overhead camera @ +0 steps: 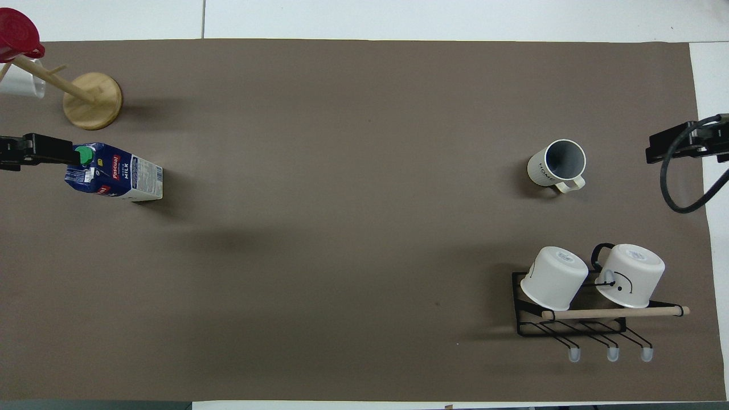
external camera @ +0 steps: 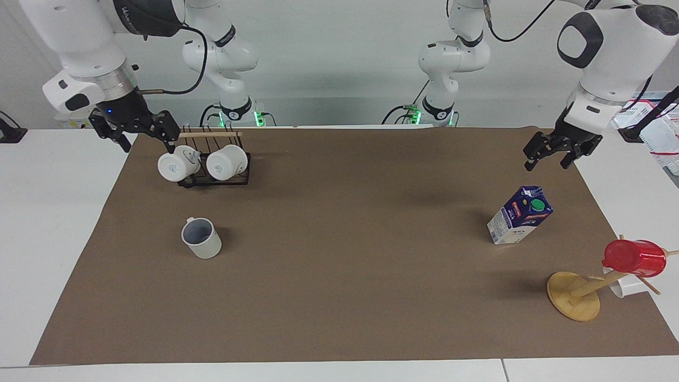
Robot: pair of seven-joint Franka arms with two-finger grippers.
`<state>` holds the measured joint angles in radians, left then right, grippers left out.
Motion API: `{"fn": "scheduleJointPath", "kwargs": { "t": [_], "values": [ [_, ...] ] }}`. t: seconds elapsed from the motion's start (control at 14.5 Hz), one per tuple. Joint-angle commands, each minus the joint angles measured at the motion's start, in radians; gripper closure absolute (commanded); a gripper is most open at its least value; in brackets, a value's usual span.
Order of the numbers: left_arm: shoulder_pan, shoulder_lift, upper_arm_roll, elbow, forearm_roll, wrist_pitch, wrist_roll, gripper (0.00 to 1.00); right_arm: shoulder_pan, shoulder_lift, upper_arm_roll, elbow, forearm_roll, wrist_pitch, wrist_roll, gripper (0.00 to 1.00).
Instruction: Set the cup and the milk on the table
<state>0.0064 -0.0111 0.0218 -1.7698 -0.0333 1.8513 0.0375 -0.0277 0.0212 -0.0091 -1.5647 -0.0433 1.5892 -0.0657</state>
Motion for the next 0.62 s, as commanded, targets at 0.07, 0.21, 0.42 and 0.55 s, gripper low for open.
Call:
{"fn": "scheduleJointPath", "kwargs": {
  "t": [0.07, 0.21, 0.42, 0.55],
  "values": [
    [0.0, 0.029, 0.004, -0.128, 0.001, 0.181, -0.002, 0.0, -0.049, 0.008, 0.005, -0.1, 0.023, 0.125, -0.267, 0.0],
    [-0.005, 0.075, 0.004, -0.135, 0.001, 0.227, -0.002, 0.0, -0.038, 0.084, 0.006, -0.103, 0.026, 0.233, -0.293, 0.0],
    [0.001, 0.102, 0.004, -0.154, 0.001, 0.259, -0.001, 0.0, -0.031, 0.146, 0.012, -0.156, 0.075, 0.363, -0.296, 0.0],
    [0.003, 0.097, 0.004, -0.166, 0.001, 0.266, -0.001, 0.0, -0.012, 0.146, 0.014, -0.271, 0.08, 0.493, -0.336, 0.0]
  ]
}}
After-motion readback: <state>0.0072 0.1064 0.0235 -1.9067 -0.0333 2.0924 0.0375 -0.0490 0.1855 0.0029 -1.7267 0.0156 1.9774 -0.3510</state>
